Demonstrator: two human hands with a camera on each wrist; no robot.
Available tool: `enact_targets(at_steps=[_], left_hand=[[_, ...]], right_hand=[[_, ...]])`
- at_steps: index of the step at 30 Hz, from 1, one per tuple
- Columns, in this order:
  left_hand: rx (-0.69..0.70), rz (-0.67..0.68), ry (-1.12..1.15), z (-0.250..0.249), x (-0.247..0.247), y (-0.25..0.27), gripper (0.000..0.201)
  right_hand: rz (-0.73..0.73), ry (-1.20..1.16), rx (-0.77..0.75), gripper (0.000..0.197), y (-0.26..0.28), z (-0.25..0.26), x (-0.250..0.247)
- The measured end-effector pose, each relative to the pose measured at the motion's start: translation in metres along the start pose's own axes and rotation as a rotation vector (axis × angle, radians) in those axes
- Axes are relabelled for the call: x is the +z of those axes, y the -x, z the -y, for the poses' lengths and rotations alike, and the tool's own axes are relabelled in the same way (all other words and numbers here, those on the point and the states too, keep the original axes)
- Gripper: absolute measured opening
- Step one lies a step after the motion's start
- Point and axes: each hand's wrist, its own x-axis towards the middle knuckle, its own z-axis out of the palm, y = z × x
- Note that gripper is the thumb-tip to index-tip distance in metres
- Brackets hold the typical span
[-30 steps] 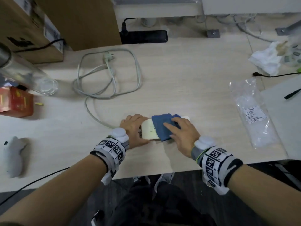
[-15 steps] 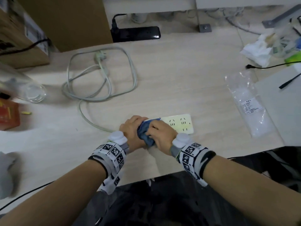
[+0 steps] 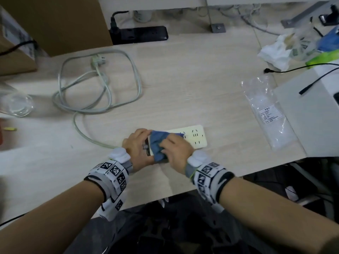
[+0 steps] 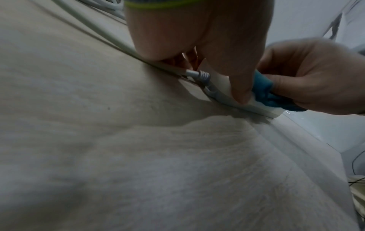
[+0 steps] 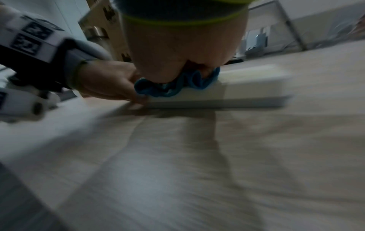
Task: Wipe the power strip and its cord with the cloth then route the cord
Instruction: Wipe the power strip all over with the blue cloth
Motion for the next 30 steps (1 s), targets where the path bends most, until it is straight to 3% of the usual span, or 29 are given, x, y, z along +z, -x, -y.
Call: enact_targets(at_steps=[3,7,9,12,16,19,23,26,30], left_hand=[[-0.011,-0.01,0.0,0.003,0.004,-0.001,0.08],[0.014,0.038,-0.047,0.0,-0.001,-0.004,0.083],[0.024,0.051,-0.054,-0.002,-0.003,-0.003,0.082],[0.022,0.047,-0.032,-0.003,-0.004,-0.001,0.081],[0.026,0.034,-0.024,-0.003,-0.003,-0.001,0.081],[0.025,-0.012,-0.006,-0.002,0.002,0.0,0.082],[-0.006,-0.019,0.005,0.004,0.005,-0.004,0.088],[0.016,-0.026,0.012,0.004,0.003,-0.006,0.085],[0.055,0.007,-0.049,0.004,0.003,-0.004,0.081]], right_hand=[[0.001,0.0,-0.013,0.015,-0.005,0.012,-0.006],[-0.17,0.043,0.085,0.012,0.025,-0.035,-0.049],[-0.26,0.062,0.151,0.022,0.041,-0.057,-0.066],[-0.31,0.157,0.174,0.026,0.049,-0.058,-0.065],[-0.183,0.238,0.169,0.052,0.05,-0.037,-0.027],[-0.038,0.242,0.049,0.067,0.038,-0.011,-0.007],[0.128,0.269,-0.041,0.061,0.015,0.021,0.003],[0.182,0.275,-0.029,0.06,0.021,-0.003,-0.017],[0.267,0.314,0.135,0.06,0.053,-0.054,-0.054]])
